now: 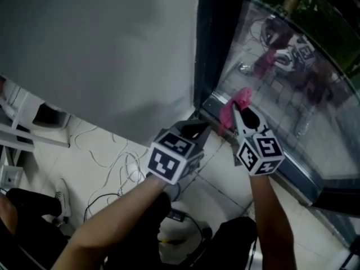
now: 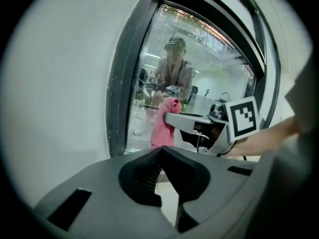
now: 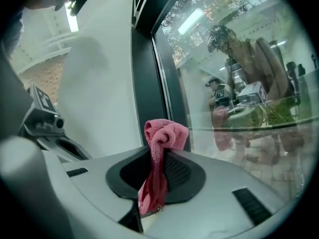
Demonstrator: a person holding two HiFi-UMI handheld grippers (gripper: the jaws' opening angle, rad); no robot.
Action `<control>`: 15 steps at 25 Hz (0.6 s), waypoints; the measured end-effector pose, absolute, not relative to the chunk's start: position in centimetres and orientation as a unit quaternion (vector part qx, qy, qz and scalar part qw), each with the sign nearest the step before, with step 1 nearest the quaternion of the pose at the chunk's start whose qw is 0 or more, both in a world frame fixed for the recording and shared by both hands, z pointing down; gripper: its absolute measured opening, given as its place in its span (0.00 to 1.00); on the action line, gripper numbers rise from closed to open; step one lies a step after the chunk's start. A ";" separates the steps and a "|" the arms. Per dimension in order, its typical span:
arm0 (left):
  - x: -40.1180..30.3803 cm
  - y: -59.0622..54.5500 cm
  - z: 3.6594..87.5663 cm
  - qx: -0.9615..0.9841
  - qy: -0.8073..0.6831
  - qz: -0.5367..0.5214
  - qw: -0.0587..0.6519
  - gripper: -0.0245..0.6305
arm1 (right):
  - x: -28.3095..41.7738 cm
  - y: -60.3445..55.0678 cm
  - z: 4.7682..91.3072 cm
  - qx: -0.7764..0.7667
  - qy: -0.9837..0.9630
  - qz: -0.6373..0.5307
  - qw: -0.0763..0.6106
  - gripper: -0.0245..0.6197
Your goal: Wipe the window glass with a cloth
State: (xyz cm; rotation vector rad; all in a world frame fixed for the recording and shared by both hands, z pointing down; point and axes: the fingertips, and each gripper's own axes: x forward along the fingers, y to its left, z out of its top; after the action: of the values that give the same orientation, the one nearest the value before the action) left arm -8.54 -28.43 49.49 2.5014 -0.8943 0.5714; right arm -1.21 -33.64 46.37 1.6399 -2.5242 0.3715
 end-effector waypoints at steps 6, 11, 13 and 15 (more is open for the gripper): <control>-5.0 -25.0 43.6 0.920 -0.301 0.184 0.170 0.05 | 2.2 -27.1 39.5 0.553 -0.827 0.098 0.031 0.13; -1.9 -21.3 37.6 0.939 -0.277 0.153 0.136 0.05 | 5.3 -21.2 33.9 0.594 -0.799 0.089 0.024 0.14; -0.6 -19.8 35.2 0.947 -0.266 0.140 0.116 0.05 | 6.6 -18.7 31.5 0.602 -0.795 0.073 0.015 0.14; 0.4 -18.0 33.2 0.951 -0.257 0.132 0.108 0.05 | 7.8 -16.2 29.4 0.610 -0.790 0.065 0.005 0.14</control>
State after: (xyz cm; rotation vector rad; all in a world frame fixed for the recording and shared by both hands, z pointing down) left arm 0.37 -17.98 33.17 2.7996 -0.7572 0.3879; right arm 7.84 -16.19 29.43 1.9097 -2.4744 0.2050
